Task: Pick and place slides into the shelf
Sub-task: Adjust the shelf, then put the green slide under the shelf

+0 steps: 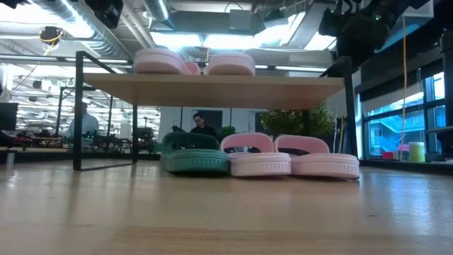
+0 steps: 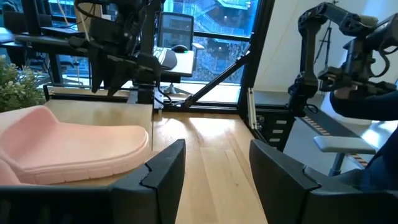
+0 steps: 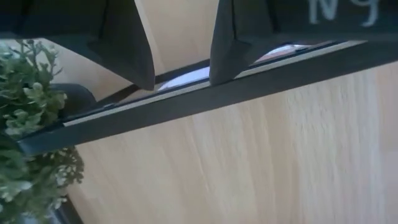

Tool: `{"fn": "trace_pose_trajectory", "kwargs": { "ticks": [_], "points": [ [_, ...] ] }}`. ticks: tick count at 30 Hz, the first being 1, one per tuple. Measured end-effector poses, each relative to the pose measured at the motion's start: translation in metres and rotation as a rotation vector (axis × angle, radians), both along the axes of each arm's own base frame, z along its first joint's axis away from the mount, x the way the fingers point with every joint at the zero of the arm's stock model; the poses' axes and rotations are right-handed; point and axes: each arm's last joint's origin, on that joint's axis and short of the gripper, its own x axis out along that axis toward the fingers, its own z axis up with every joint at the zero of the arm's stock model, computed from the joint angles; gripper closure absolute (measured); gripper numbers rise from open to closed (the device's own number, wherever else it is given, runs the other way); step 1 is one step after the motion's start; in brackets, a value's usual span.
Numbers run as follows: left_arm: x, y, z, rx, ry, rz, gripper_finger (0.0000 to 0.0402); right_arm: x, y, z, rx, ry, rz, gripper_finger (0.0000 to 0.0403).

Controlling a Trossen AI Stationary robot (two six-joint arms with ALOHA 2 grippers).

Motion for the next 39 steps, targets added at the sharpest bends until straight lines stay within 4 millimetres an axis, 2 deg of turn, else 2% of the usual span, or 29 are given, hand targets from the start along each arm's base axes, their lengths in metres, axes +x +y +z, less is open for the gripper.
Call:
{"fn": "trace_pose_trajectory", "kwargs": {
  "ticks": [4, 7, 12, 16, 20, 24, 28, 32, 36, 39],
  "points": [
    [0.000, 0.000, 0.000, 0.000, 0.000, 0.000, 0.0230, -0.001, 0.000, -0.002, -0.010, 0.029, -0.008, 0.0246],
    [0.000, 0.000, 0.001, -0.004, -0.007, 0.000, 0.0230, -0.005, -0.002, 0.005, -0.065, 0.069, -0.052, 0.0246],
    [-0.007, 0.002, 0.008, -0.024, -0.060, 0.001, 0.0230, -0.013, -0.002, 0.040, -0.088, 0.050, -0.094, 0.0246],
    [-0.008, 0.002, 0.009, -0.016, -0.066, -0.001, 0.0230, -0.024, 0.003, 0.069, -0.113, -0.018, -0.045, 0.0246],
    [-0.008, 0.000, 0.013, 0.017, -0.114, -0.042, 0.0230, -0.044, 0.010, 0.084, -0.139, -0.120, 0.012, 0.0246],
    [-0.008, -0.012, 0.023, 0.058, -0.119, -0.152, 0.0230, -0.070, 0.015, 0.079, -0.136, -0.243, 0.038, 0.0246],
    [-0.009, -0.028, 0.049, 0.067, -0.033, -0.174, 0.0230, -0.086, 0.016, 0.066, -0.134, -0.371, 0.035, 0.0246],
    [-0.001, -0.053, 0.071, 0.054, 0.172, -0.100, 0.0230, -0.091, 0.015, 0.057, -0.137, -0.445, 0.030, 0.0246],
    [0.006, -0.084, 0.091, -0.016, 0.347, -0.015, 0.0230, -0.091, 0.015, 0.051, -0.137, -0.449, 0.030, 0.0246],
    [0.010, -0.106, 0.091, -0.077, 0.484, 0.082, 0.0230, -0.089, 0.015, 0.048, -0.137, -0.438, 0.031, 0.0246]
  ]
}}
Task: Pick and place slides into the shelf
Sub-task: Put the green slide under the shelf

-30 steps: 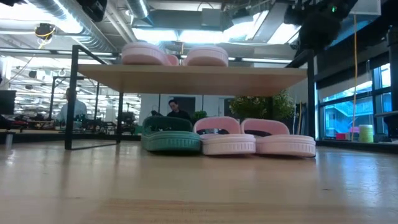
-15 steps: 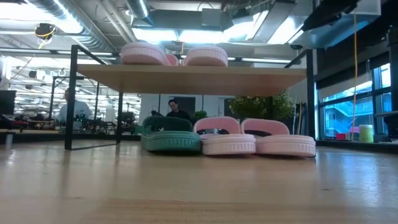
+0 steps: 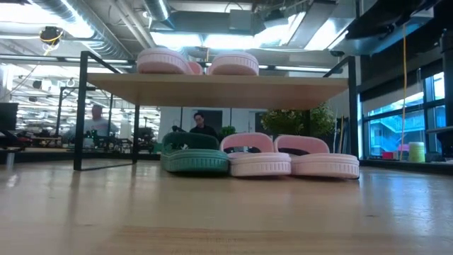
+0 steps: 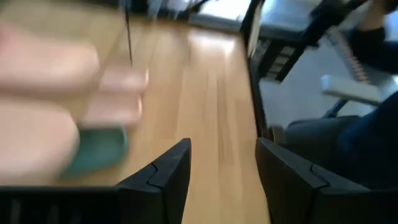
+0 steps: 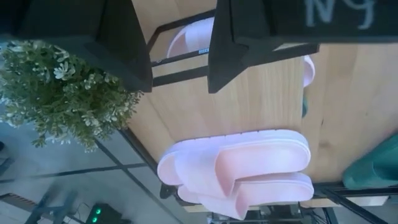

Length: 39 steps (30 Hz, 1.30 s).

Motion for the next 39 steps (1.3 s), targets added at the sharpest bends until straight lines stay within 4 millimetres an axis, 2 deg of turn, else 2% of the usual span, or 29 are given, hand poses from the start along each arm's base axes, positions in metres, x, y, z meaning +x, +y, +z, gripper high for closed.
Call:
{"fn": "trace_pose_trajectory", "kwargs": {
  "ticks": [12, 17, 22, 26, 32, 35, 39],
  "points": [
    [0.020, -0.077, -0.020, -0.158, 0.445, 0.374, 0.0230, 0.013, 0.000, -0.003, -0.003, 0.020, 0.001, 0.0246],
    [0.032, -0.104, -0.044, -0.274, 0.713, 0.629, 0.0230, 0.019, 0.000, -0.006, -0.026, 0.058, 0.012, 0.0246],
    [0.045, -0.126, -0.067, -0.307, 0.961, 0.852, 0.0230, 0.026, 0.000, -0.010, -0.040, 0.098, 0.020, 0.0246],
    [0.063, -0.137, -0.085, -0.334, 1.041, 0.957, 0.0230, 0.032, 0.001, -0.014, -0.042, 0.130, 0.021, 0.0246],
    [0.079, -0.143, -0.126, -0.262, 1.367, 1.083, 0.0230, 0.046, 0.001, -0.021, -0.043, 0.177, 0.022, 0.0246],
    [0.082, -0.145, -0.138, -0.229, 1.390, 1.078, 0.0230, 0.053, 0.001, -0.024, -0.045, 0.181, 0.023, 0.0246],
    [0.084, -0.146, -0.144, -0.210, 1.374, 1.093, 0.0230, 0.060, 0.001, -0.028, -0.048, 0.206, 0.026, 0.0246]
  ]
}}
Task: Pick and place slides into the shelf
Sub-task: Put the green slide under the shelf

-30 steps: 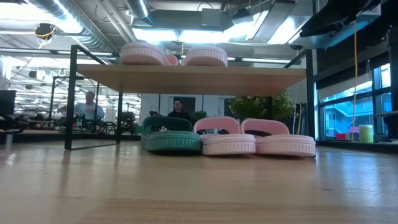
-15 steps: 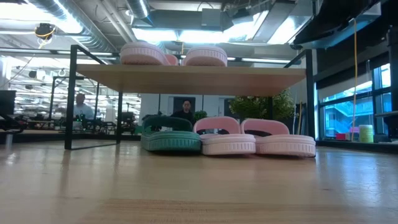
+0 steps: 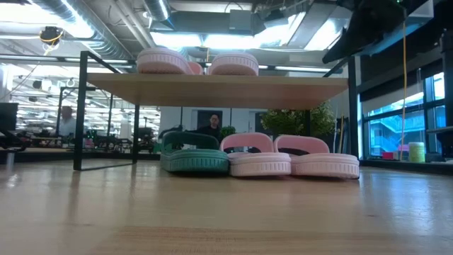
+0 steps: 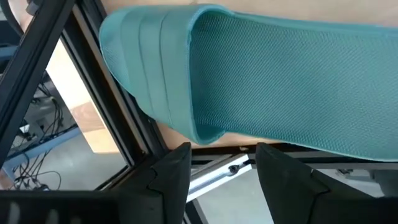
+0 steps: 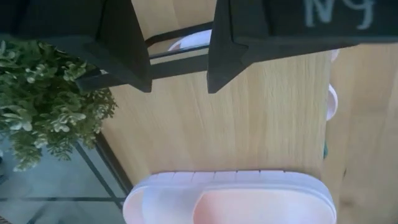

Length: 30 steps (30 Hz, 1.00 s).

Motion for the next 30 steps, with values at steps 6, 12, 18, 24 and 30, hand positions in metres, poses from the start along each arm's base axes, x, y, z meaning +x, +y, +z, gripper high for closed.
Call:
{"fn": "trace_pose_trajectory", "kwargs": {
  "ticks": [6, 12, 18, 24, 30],
  "points": [
    [-0.006, 0.003, -0.011, 0.046, 0.024, -0.012, 0.0230, 0.003, 0.000, -0.002, -0.009, 0.019, 0.007, 0.0246],
    [-0.013, 0.010, -0.029, 0.102, 0.082, -0.018, 0.0230, -0.004, 0.000, 0.004, -0.016, -0.017, 0.012, 0.0246],
    [-0.021, 0.018, -0.044, 0.158, 0.132, -0.021, 0.0230, -0.008, 0.000, 0.007, -0.016, -0.038, 0.012, 0.0246],
    [-0.030, 0.023, -0.056, 0.205, 0.170, -0.029, 0.0230, -0.008, 0.000, 0.007, -0.015, -0.039, 0.012, 0.0246],
    [-0.028, 0.020, -0.059, 0.142, 0.149, -0.064, 0.0230, -0.008, 0.000, 0.007, -0.016, -0.038, 0.011, 0.0246]
  ]
}}
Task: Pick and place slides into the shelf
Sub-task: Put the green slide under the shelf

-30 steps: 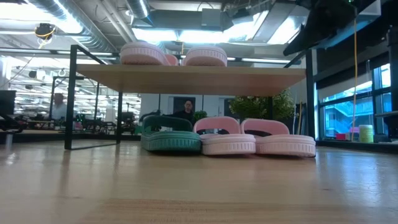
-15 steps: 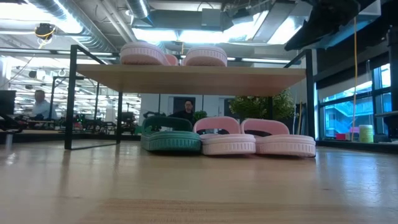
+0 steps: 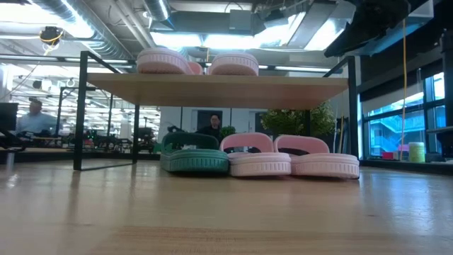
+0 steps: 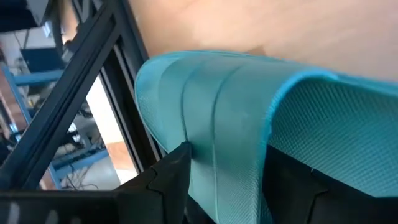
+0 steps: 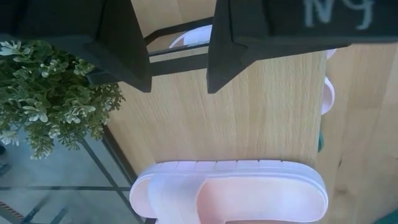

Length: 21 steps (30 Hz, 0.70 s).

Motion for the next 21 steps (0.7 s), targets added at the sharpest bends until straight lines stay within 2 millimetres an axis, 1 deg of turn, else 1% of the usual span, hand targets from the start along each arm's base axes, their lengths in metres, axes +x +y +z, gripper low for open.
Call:
{"fn": "trace_pose_trajectory", "kwargs": {
  "ticks": [8, 17, 21],
  "points": [
    [0.0001, -0.0004, -0.0002, -0.061, 0.014, -0.091, 0.0230, 0.0000, 0.0001, 0.0000, 0.000, 0.000, 0.000, 0.0246],
    [-0.0005, 0.0002, 0.0002, -0.060, 0.023, -0.097, 0.0231, 0.0000, 0.0000, 0.0000, -0.001, 0.001, 0.001, 0.0246],
    [-0.0007, 0.0002, 0.0004, -0.058, 0.025, -0.097, 0.0247, -0.0001, 0.0000, -0.0001, -0.003, 0.002, 0.002, 0.0246]
  ]
}}
